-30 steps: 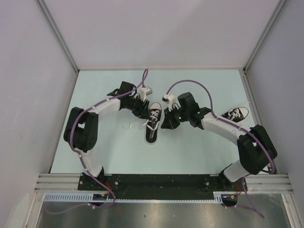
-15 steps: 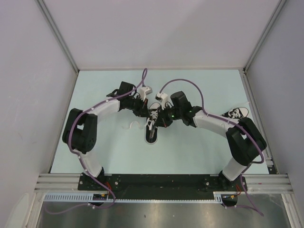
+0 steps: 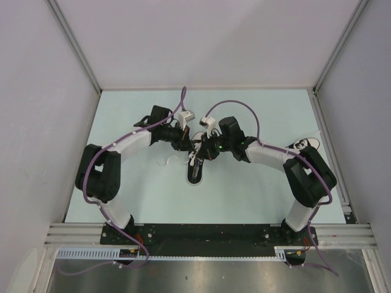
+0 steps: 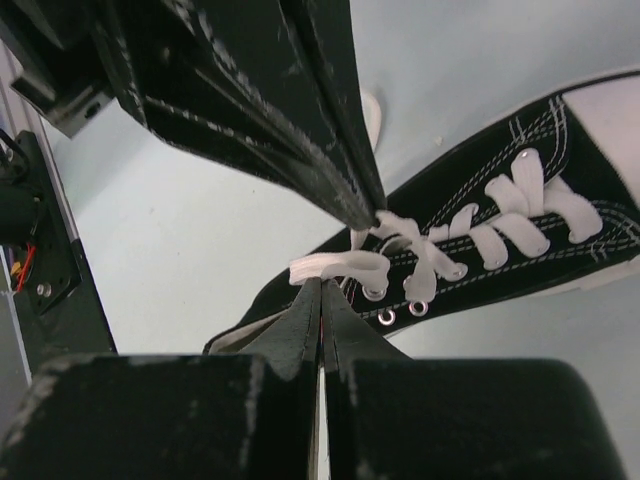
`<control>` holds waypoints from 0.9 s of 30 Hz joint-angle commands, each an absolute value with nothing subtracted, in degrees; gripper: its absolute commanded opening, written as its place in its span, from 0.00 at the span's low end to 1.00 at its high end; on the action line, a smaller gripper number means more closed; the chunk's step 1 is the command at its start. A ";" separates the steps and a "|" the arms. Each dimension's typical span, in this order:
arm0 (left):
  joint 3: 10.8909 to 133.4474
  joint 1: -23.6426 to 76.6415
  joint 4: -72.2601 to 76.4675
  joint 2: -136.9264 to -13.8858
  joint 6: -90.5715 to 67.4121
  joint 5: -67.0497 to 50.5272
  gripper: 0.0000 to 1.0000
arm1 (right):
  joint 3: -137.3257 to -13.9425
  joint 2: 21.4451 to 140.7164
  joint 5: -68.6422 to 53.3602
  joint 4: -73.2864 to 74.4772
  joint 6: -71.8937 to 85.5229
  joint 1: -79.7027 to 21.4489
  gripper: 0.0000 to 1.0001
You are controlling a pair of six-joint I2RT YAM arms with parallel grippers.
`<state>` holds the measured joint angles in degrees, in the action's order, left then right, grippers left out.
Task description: Tie the shoes
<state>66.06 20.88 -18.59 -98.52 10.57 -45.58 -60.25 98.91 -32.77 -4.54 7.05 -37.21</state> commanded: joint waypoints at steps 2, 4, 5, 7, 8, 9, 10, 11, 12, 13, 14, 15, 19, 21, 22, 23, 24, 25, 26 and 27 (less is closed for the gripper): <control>65.74 21.27 -18.46 -95.71 11.25 -48.43 0.03 | -62.05 100.63 -32.78 -10.72 7.21 -36.74 0.00; 65.83 21.27 -18.72 -95.89 11.34 -48.43 0.03 | -62.05 100.72 -34.36 -11.59 7.38 -36.21 0.00; 66.00 21.18 -18.72 -95.89 11.34 -48.43 0.03 | -62.05 100.46 -33.84 -11.69 7.12 -36.21 0.00; 66.09 21.18 -18.63 -95.89 11.34 -48.17 0.03 | -62.05 100.55 -33.66 -11.51 5.55 -36.65 0.00; 66.18 21.18 -18.63 -96.06 11.08 -48.25 0.03 | -62.05 100.37 -33.40 -11.43 3.97 -36.74 0.00; 66.27 21.18 -18.72 -96.15 10.99 -48.25 0.04 | -62.05 99.76 -33.31 -11.95 4.04 -36.39 0.00; 66.36 21.18 -18.81 -96.24 10.90 -48.25 0.04 | -62.14 99.67 -35.22 -14.39 4.83 -35.26 0.00; 66.53 21.18 -18.81 -96.24 10.90 -48.16 0.04 | -62.49 99.93 -36.03 -14.94 6.66 -34.90 0.00; 66.71 21.18 -18.90 -96.33 10.81 -48.25 0.04 | -63.10 100.45 -37.43 -14.59 6.51 -34.72 0.00; 67.14 21.18 -18.90 -96.42 10.72 -47.99 0.04 | -64.24 100.55 -37.62 -13.55 5.98 -34.63 0.00; 67.50 21.18 -18.98 -96.50 10.55 -47.99 0.04 | -64.42 100.72 -38.14 -13.27 5.63 -34.72 0.00; 67.76 21.18 -19.33 -96.68 10.72 -47.99 0.04 | -64.60 100.98 -38.75 -13.10 5.10 -34.72 0.00; 67.77 21.09 -18.72 -97.21 10.99 -47.73 0.04 | -64.60 102.30 -38.23 -10.38 2.64 -35.24 0.00; 67.68 21.01 -18.63 -97.21 10.64 -48.34 0.04 | -64.60 103.18 -38.23 -9.50 1.59 -34.89 0.00; 67.41 21.01 -18.20 -97.12 10.37 -48.43 0.04 | -64.51 103.97 -38.23 -8.88 0.45 -34.72 0.00; 67.33 21.01 -17.67 -97.03 9.94 -48.51 0.04 | -64.60 104.50 -38.15 -8.88 0.18 -34.37 0.00; 67.32 21.01 -17.49 -96.94 9.76 -48.43 0.04 | -64.60 104.85 -37.97 -8.96 0.18 -34.28 0.00; 67.50 21.01 -17.58 -97.12 9.67 -48.43 0.04 | -64.60 105.55 -37.97 -8.96 0.18 -34.02 0.00; 67.59 21.01 -17.84 -97.12 9.75 -48.60 0.04 | -64.60 105.64 -37.97 -8.79 0.00 -33.93 0.00; 67.59 21.01 -17.75 -97.21 10.02 -48.60 0.04 | -64.60 105.64 -37.36 -8.09 -1.65 -33.75 0.00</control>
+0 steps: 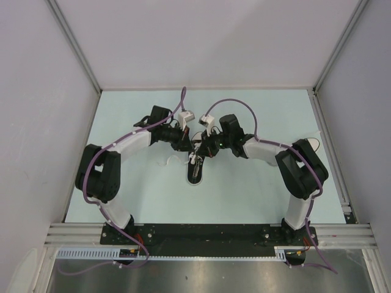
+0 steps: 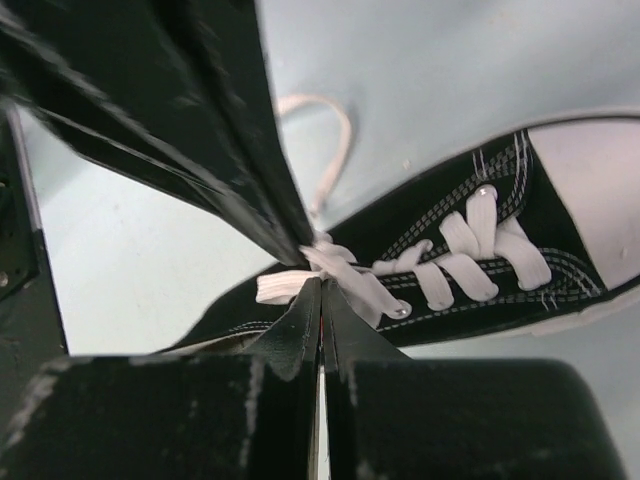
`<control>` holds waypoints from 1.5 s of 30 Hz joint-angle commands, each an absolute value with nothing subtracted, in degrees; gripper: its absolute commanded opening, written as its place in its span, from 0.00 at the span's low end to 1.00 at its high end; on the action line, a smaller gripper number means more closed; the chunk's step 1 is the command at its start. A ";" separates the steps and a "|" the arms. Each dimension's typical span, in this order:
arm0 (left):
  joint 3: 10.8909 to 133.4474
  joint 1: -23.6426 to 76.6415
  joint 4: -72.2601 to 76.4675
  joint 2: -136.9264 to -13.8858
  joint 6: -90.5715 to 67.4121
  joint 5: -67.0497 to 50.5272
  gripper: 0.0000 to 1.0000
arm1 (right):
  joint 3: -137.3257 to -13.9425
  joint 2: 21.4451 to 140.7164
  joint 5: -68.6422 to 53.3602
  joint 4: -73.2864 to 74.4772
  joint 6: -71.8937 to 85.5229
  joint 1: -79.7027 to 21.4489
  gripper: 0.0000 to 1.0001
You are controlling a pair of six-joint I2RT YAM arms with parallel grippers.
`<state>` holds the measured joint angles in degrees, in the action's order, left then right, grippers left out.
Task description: Tie the shoes
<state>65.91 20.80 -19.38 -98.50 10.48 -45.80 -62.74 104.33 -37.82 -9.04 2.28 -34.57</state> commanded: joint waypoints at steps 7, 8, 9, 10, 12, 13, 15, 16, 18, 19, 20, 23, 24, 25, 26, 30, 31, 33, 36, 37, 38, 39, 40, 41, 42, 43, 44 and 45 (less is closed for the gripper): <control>64.34 21.01 -13.19 -96.68 7.47 -50.01 0.04 | -64.60 105.82 -33.49 -6.76 -4.13 -34.45 0.00; 64.07 21.09 -12.75 -96.07 7.56 -49.84 0.04 | -64.60 105.91 -33.40 -7.12 -3.43 -34.45 0.00; 63.99 21.01 -13.09 -95.98 7.73 -49.57 0.04 | -64.60 106.00 -33.14 -7.99 -2.82 -34.54 0.00; 64.16 21.01 -14.05 -96.15 8.17 -49.57 0.04 | -64.60 106.08 -33.05 -8.61 -2.20 -34.54 0.00; 64.16 21.09 -14.68 -96.42 8.44 -49.66 0.04 | -64.60 106.43 -32.96 -10.71 -0.36 -34.72 0.00; 63.90 21.01 -14.76 -96.42 8.44 -49.66 0.04 | -64.60 106.52 -32.96 -11.33 -0.26 -34.72 0.00; 63.46 21.09 -14.94 -96.42 8.53 -49.66 0.05 | -64.60 106.26 -32.78 -12.13 -0.26 -34.80 0.00; 63.02 21.09 -15.55 -96.33 9.05 -49.92 0.05 | -64.60 106.09 -32.78 -12.22 -0.26 -34.72 0.00; 62.58 21.09 -16.26 -95.89 10.36 -50.01 0.07 | -64.60 105.82 -32.61 -12.30 -0.26 -34.80 0.00; 62.49 21.01 -17.30 -95.80 10.89 -50.01 0.08 | -64.60 105.91 -32.26 -12.30 -0.26 -34.98 0.00; 62.40 21.09 -17.75 -95.71 11.51 -50.01 0.09 | -64.60 106.00 -32.26 -12.22 -0.26 -35.15 0.00; 63.19 20.66 -19.77 -95.45 13.27 -49.66 0.22 | -64.60 106.87 -31.91 -12.13 -0.53 -35.24 0.00; 63.72 20.05 -20.04 -95.28 13.62 -49.83 0.25 | -64.60 107.14 -31.99 -12.04 -0.44 -35.24 0.00; 63.98 19.52 -20.04 -95.10 13.54 -49.83 0.29 | -64.60 107.23 -32.08 -11.95 -0.44 -35.16 0.00; 64.07 18.99 -19.60 -94.92 13.45 -49.83 0.36 | -64.60 107.31 -31.99 -11.87 -0.44 -35.24 0.00; 64.68 16.88 -17.06 -94.13 12.05 -47.47 0.42 | -64.51 107.14 -32.08 -11.43 -0.62 -35.16 0.00; 64.86 16.53 -15.83 -94.39 11.69 -46.94 0.42 | -64.60 107.14 -32.25 -11.08 -0.70 -35.24 0.00; 65.21 16.00 -13.81 -95.18 10.47 -45.28 0.42 | -64.60 106.96 -32.26 -10.55 -0.88 -35.24 0.00; 66.35 16.17 -12.66 -97.81 9.24 -40.19 0.41 | -64.60 107.05 -32.26 -9.93 -1.23 -35.16 0.00; 66.71 16.17 -12.66 -98.78 9.14 -39.82 0.40 | -64.60 107.05 -32.60 -9.84 -1.32 -35.07 0.00; 67.41 16.26 -13.09 -100.70 9.14 -39.12 0.37 | -64.60 107.05 -32.78 -9.58 -1.23 -35.07 0.00; 68.89 16.69 -13.88 -101.59 9.66 -38.15 0.36 | -64.60 106.88 -33.04 -9.49 -1.14 -34.89 0.00; 69.43 17.05 -14.06 -102.38 9.84 -38.41 0.36 | -64.60 106.61 -33.57 -8.88 -0.97 -34.81 0.00; 69.87 17.31 -14.24 -103.18 10.10 -38.58 0.35 | -64.60 106.09 -33.75 -8.53 -0.53 -34.72 0.00; 70.66 17.84 -14.41 -103.71 9.93 -39.02 0.35 | -64.60 105.91 -34.01 -8.26 -0.35 -34.72 0.00; 71.01 18.02 -14.68 -104.06 9.67 -40.94 0.35 | -64.60 105.65 -35.06 -7.74 -0.26 -34.19 0.00; 71.36 18.28 -14.94 -104.41 9.67 -41.39 0.38 | -64.51 105.30 -35.68 -7.56 -0.26 -34.10 0.00; 71.63 18.89 -15.20 -104.94 9.67 -41.66 0.39 | -64.51 104.77 -36.29 -7.38 -0.26 -34.01 0.00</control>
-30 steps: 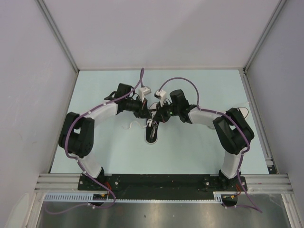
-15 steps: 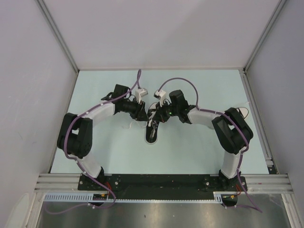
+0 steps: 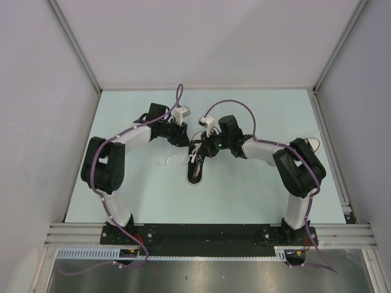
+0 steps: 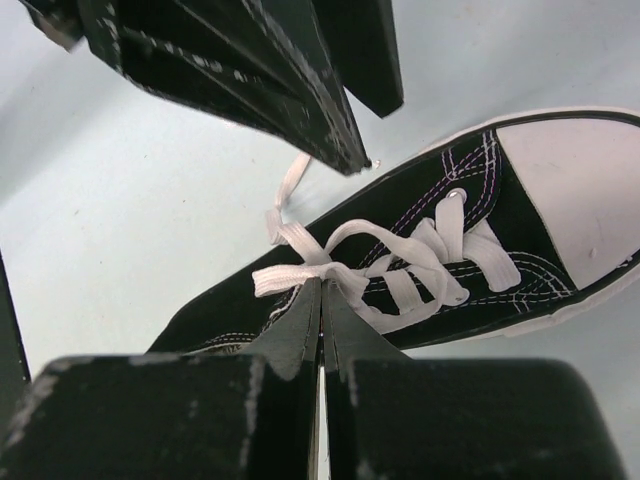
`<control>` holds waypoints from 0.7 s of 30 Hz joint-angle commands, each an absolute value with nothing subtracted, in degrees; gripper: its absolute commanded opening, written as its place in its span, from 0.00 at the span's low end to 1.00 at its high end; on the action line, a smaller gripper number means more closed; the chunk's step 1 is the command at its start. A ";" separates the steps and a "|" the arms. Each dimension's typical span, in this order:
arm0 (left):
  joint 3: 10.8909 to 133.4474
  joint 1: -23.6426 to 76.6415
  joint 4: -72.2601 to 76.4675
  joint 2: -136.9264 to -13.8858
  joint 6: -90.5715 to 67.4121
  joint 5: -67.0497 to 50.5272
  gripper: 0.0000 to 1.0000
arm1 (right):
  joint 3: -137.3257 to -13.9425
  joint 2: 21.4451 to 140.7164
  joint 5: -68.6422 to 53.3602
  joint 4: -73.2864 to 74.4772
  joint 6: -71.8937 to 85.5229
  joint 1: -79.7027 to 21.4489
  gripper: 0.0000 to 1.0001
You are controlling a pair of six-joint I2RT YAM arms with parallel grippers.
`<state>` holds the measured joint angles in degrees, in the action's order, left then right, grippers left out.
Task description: Tie the shoes
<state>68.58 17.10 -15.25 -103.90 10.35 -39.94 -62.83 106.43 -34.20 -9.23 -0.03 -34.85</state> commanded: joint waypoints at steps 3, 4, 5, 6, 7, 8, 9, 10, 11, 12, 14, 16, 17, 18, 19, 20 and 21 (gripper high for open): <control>71.28 20.12 -15.12 -105.47 10.02 -42.89 0.41 | -64.34 104.50 -38.05 -7.47 -0.26 -33.23 0.00; 71.19 20.39 -14.94 -105.73 9.76 -43.33 0.41 | -64.25 104.50 -38.58 -7.73 0.78 -32.96 0.00; 71.19 20.91 -14.85 -105.99 9.32 -42.98 0.41 | -64.25 104.50 -39.11 -7.91 0.88 -32.87 0.00; 71.37 21.18 -14.94 -106.52 9.14 -42.54 0.41 | -64.25 104.68 -39.89 -8.08 1.49 -32.78 0.00; 71.37 21.36 -14.77 -106.70 8.97 -42.45 0.41 | -64.25 104.68 -40.25 -8.61 1.76 -32.44 0.00; 71.37 21.62 -14.59 -106.96 8.62 -41.67 0.41 | -64.34 104.59 -40.78 -8.87 2.11 -32.43 0.01; 71.37 21.80 -14.15 -107.14 8.27 -41.14 0.41 | -64.25 104.15 -41.56 -9.57 2.63 -32.34 0.01; 71.37 21.88 -14.15 -107.40 8.17 -40.78 0.41 | -64.25 103.89 -41.92 -9.93 2.81 -32.26 0.01; 71.63 21.88 -14.32 -107.66 7.91 -40.69 0.41 | -64.34 103.54 -42.10 -10.37 2.99 -32.17 0.01; 71.89 21.97 -14.50 -108.01 7.74 -40.26 0.40 | -64.25 102.93 -42.53 -11.42 3.60 -32.08 0.01; 72.25 22.06 -14.68 -108.19 7.65 -39.64 0.39 | -64.34 102.40 -43.33 -12.30 4.13 -31.73 0.01; 72.33 22.06 -14.68 -108.37 7.56 -39.46 0.36 | -64.34 101.78 -43.59 -13.01 4.66 -31.47 0.01; 72.42 22.06 -14.68 -108.37 7.47 -39.98 0.34 | -64.34 101.69 -44.03 -13.18 4.92 -31.29 0.01; 72.51 22.06 -14.76 -108.37 7.64 -40.25 0.31 | -64.34 101.60 -44.12 -13.18 5.01 -31.12 0.01; 72.42 22.06 -14.77 -108.11 7.65 -40.60 0.24 | -64.34 101.43 -44.21 -13.01 5.18 -30.94 0.02; 72.25 22.06 -14.33 -107.93 7.65 -41.04 0.20 | -64.25 101.34 -44.30 -12.83 5.01 -30.85 0.02; 72.07 22.06 -14.07 -107.58 7.56 -41.57 0.17 | -64.34 101.16 -44.30 -12.75 4.92 -30.76 0.01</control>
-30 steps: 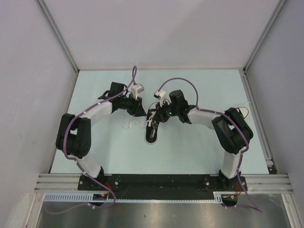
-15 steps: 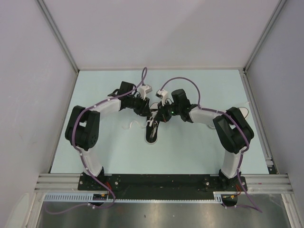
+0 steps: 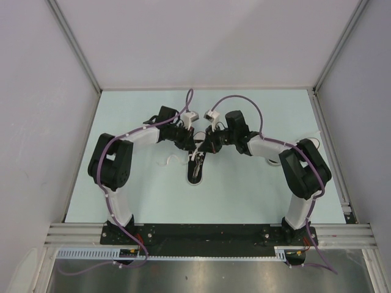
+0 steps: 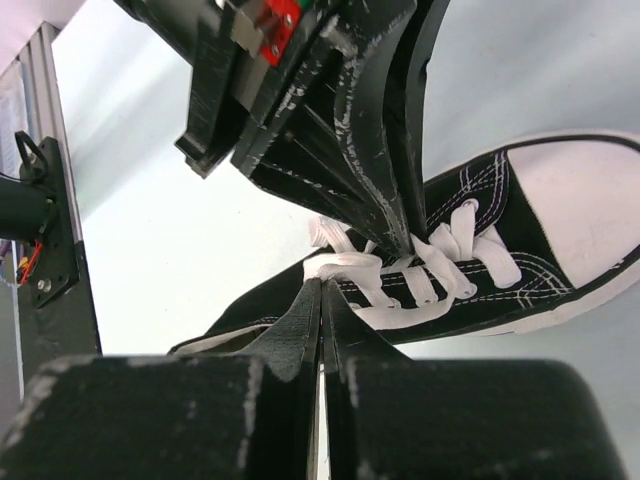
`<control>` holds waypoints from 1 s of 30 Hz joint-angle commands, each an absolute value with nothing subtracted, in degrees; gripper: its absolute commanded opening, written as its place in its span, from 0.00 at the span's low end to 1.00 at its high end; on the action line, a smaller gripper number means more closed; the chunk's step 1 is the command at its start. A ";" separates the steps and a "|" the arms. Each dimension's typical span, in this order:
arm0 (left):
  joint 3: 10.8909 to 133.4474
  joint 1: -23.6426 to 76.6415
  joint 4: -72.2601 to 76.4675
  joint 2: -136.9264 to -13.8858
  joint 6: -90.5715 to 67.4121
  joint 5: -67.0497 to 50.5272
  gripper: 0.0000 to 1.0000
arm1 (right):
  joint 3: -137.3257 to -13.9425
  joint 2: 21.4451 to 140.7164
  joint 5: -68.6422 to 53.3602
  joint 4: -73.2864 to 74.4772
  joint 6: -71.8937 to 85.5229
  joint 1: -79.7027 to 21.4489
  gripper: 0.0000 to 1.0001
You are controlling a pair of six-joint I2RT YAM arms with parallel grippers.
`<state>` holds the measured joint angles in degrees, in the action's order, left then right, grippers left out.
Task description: Tie the shoes
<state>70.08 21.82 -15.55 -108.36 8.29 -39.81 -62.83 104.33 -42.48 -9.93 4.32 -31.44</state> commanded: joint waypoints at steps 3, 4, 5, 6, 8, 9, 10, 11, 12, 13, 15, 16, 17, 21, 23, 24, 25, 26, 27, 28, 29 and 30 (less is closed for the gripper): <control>71.37 22.06 -13.10 -106.17 7.56 -43.41 0.03 | -64.34 100.81 -44.38 -13.27 4.40 -30.67 0.02; 71.11 21.97 -12.83 -105.91 7.30 -43.85 0.01 | -64.42 100.81 -44.38 -13.36 4.05 -30.67 0.02; 70.93 21.89 -12.66 -105.39 7.03 -44.21 0.00 | -64.51 100.98 -44.21 -13.01 2.65 -30.67 0.02; 70.93 21.88 -12.57 -105.03 6.77 -44.56 0.00 | -64.69 101.16 -43.86 -12.75 1.85 -30.76 0.02; 70.75 21.71 -12.57 -104.51 6.42 -45.35 0.00 | -64.86 101.60 -43.25 -11.96 -1.47 -30.76 0.02; 70.66 21.62 -12.48 -104.24 6.15 -45.53 0.00 | -64.86 101.69 -43.24 -11.61 -2.36 -31.02 0.02; 70.49 21.36 -11.96 -104.15 5.54 -46.05 0.00 | -64.86 101.78 -43.07 -11.43 -3.50 -31.11 0.02; 70.31 21.18 -11.78 -103.89 5.10 -46.32 0.00 | -64.95 101.78 -42.20 -11.16 -4.39 -31.29 0.02; 70.23 21.09 -11.52 -103.63 4.92 -46.41 0.00 | -65.04 102.13 -41.58 -10.73 -6.22 -31.38 0.03; 69.88 20.83 -11.08 -103.28 4.66 -46.49 0.00 | -65.04 102.22 -40.88 -10.64 -6.94 -31.55 0.03; 69.61 20.66 -10.64 -102.66 4.40 -46.58 0.00 | -65.04 102.48 -38.07 -10.37 -8.43 -31.73 0.03; 69.35 20.57 -10.55 -102.40 4.22 -46.58 0.00 | -65.04 102.57 -37.19 -10.46 -8.61 -31.90 0.03; 69.26 20.48 -10.37 -102.31 4.04 -47.37 0.00 | -65.04 102.74 -35.00 -10.72 -8.87 -32.17 0.03; 68.56 20.39 -10.55 -101.16 4.04 -47.55 0.00 | -65.04 103.36 -29.54 -11.34 -9.67 -33.92 0.03; 68.29 20.22 -10.72 -100.72 4.30 -47.64 0.00 | -65.04 103.62 -26.39 -12.12 -9.76 -35.15 0.03; 68.20 20.21 -10.81 -100.72 4.22 -47.90 0.00 | -65.04 103.80 -25.50 -12.48 -9.49 -35.50 0.03; 68.03 20.13 -11.25 -100.46 4.48 -47.99 0.00 | -65.04 104.15 -25.05 -12.92 -9.23 -35.77 0.03; 67.94 20.04 -11.51 -100.46 4.48 -47.99 0.00 | -65.04 104.32 -24.96 -13.35 -9.14 -36.03 0.03; 67.77 20.13 -11.60 -100.37 4.48 -47.81 0.00 | -65.04 104.41 -24.79 -13.53 -9.14 -36.56 0.03; 67.42 19.87 -11.60 -100.28 4.57 -47.81 0.00 | -64.95 104.50 -24.70 -13.54 -9.23 -36.91 0.02; 67.06 19.78 -11.51 -99.76 4.48 -47.73 0.00 | -64.95 104.85 -24.18 -13.27 -9.14 -37.09 0.02; 66.80 19.69 -11.17 -99.58 4.22 -47.55 0.00 | -64.95 104.94 -23.65 -13.27 -8.97 -37.61 0.02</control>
